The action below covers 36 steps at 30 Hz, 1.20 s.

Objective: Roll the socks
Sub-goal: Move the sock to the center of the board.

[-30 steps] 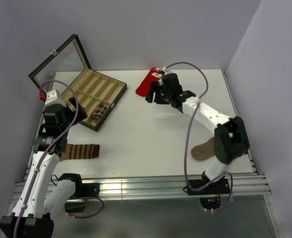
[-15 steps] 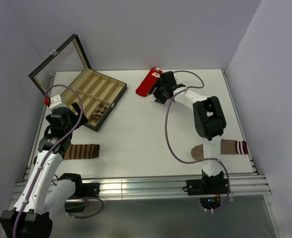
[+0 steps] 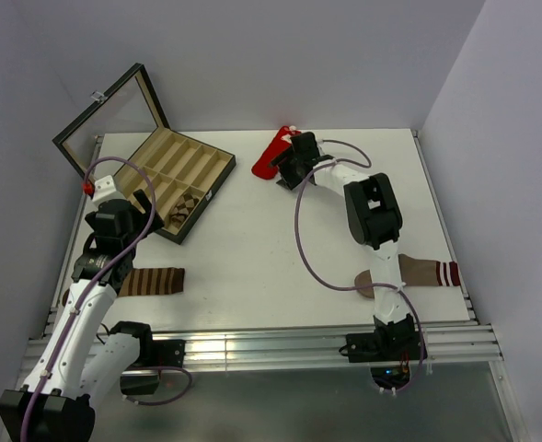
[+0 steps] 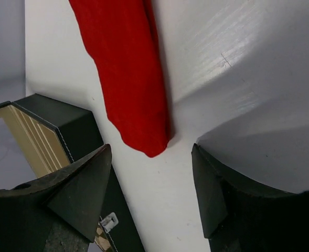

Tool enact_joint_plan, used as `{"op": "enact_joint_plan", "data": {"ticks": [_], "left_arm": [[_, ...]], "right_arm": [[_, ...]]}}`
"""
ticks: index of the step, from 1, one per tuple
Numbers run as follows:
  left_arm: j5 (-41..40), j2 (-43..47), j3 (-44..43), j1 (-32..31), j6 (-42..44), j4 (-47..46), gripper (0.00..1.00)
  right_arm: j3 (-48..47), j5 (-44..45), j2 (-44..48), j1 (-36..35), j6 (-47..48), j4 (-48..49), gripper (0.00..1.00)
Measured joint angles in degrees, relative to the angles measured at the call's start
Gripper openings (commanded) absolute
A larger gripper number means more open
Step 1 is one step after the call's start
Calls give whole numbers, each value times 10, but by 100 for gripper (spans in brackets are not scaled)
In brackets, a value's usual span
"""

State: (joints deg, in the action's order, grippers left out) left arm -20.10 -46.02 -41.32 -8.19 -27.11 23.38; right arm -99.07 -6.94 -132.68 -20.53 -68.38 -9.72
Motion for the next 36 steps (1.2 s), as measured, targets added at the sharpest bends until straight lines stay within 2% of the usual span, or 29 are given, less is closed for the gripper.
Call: {"op": "enact_joint_plan", "data": {"ticks": [5, 11, 17, 25, 30, 36], "left_arm": [[-8, 0, 0, -3, 0, 0, 95], [-9, 0, 0, -3, 0, 0, 95], [-9, -1, 0, -3, 0, 0, 94], [-10, -3, 0, -5, 0, 0, 94], [-12, -3, 0, -5, 0, 0, 94], [-9, -3, 0, -5, 1, 0, 94]], "right_arm": [[-20, -2, -16, 2, -28, 4, 68], [-46, -4, -34, 2, -43, -3, 61], [-68, -12, -54, 2, -43, -14, 39], [-68, -21, -63, 2, -53, -14, 0], [-60, -27, -63, 2, -53, -2, 0], [35, -44, -7, 2, -30, 30, 0]]}}
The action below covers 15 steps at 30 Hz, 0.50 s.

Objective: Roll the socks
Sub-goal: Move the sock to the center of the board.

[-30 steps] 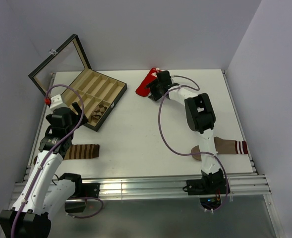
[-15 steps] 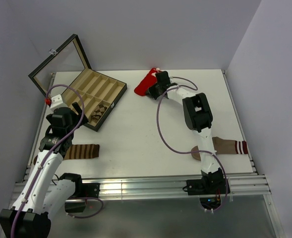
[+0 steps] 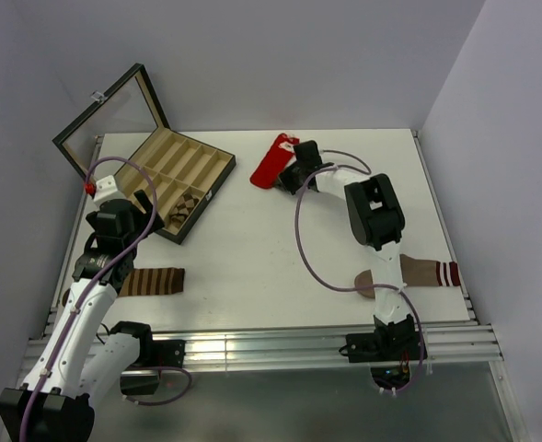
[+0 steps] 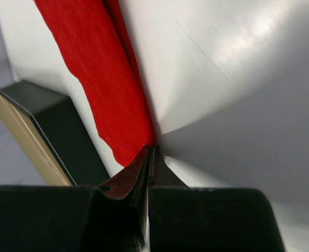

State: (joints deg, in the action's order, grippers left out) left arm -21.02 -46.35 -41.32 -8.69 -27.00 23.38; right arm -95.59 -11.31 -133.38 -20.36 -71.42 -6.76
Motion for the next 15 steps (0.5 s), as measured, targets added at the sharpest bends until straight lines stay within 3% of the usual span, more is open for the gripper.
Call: {"op": "enact_joint_plan", "data": {"ticks": [10, 15], "left_arm": [[17, 0, 5, 0, 5, -4, 94], [35, 4, 6, 0, 8, -6, 94]], "right_arm": [[263, -53, 187, -37, 104, 16, 2], [378, -84, 265, -87, 155, 11, 25]]}}
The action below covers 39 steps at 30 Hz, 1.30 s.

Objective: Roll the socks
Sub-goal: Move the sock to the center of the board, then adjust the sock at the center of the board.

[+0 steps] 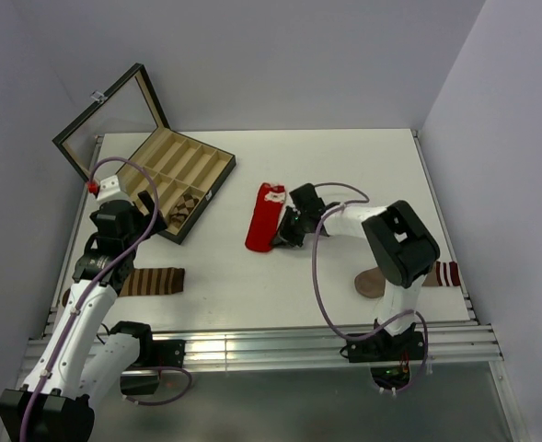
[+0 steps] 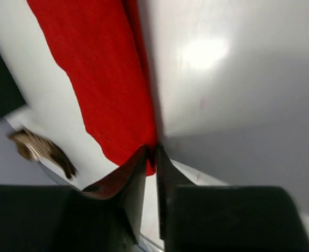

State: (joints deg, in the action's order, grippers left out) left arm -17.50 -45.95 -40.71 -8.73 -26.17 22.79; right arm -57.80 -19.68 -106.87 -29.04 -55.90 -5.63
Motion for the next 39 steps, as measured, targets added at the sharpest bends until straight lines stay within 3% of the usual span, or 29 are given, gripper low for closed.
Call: {"op": "enact_joint_plan", "data": {"ticks": [6, 14, 23, 32, 39], "left_arm": [[44, 0, 0, 0, 0, -10, 94], [100, -7, 0, -8, -2, -14, 94], [91, -6, 5, -9, 0, -29, 93], [67, 3, 10, -9, 0, -32, 93], [60, 3, 10, -9, 0, -32, 92]], "right_arm": [[16, 1, 59, -76, 70, -43, 45], [-71, 49, 118, -96, 210, -123, 44], [-165, 60, 33, -136, 340, -169, 43], [-134, 48, -33, -173, 345, -151, 43], [-54, 39, 10, -89, 325, -100, 43]]}}
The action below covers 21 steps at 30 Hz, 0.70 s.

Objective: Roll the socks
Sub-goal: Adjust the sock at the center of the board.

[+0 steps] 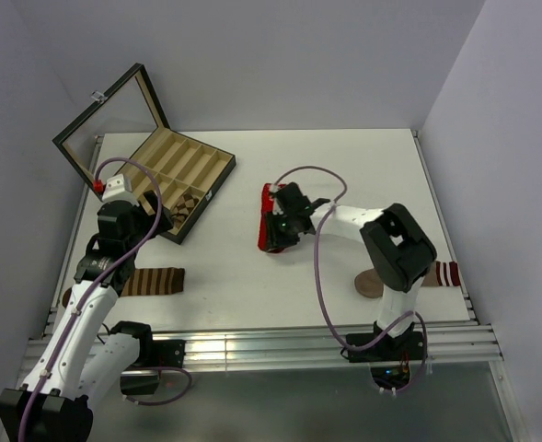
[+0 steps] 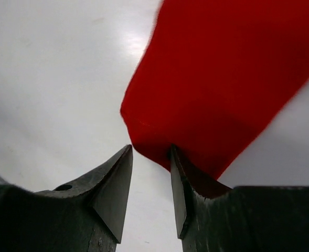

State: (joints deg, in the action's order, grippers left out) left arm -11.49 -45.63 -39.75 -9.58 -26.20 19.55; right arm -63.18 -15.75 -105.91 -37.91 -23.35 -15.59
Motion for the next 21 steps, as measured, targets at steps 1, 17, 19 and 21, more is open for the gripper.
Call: {"op": "enact_joint_plan", "data": {"ticks": [1, 17, 19, 21], "left_arm": [[0, 0, 0, 0, 0, 0, 92], [-2, 0, 0, 0, 0, 0, 92], [-3, 0, 0, 0, 0, 0, 92], [-4, 0, 0, 0, 0, 0, 92]], "right_arm": [[10, 5, 9, 22, -1, -2, 44], [-162, 150, 24, 188, -46, -58, 46], [-212, 155, -3, 189, -57, -47, 46], [-259, 152, -38, 195, -69, -44, 47]]}}
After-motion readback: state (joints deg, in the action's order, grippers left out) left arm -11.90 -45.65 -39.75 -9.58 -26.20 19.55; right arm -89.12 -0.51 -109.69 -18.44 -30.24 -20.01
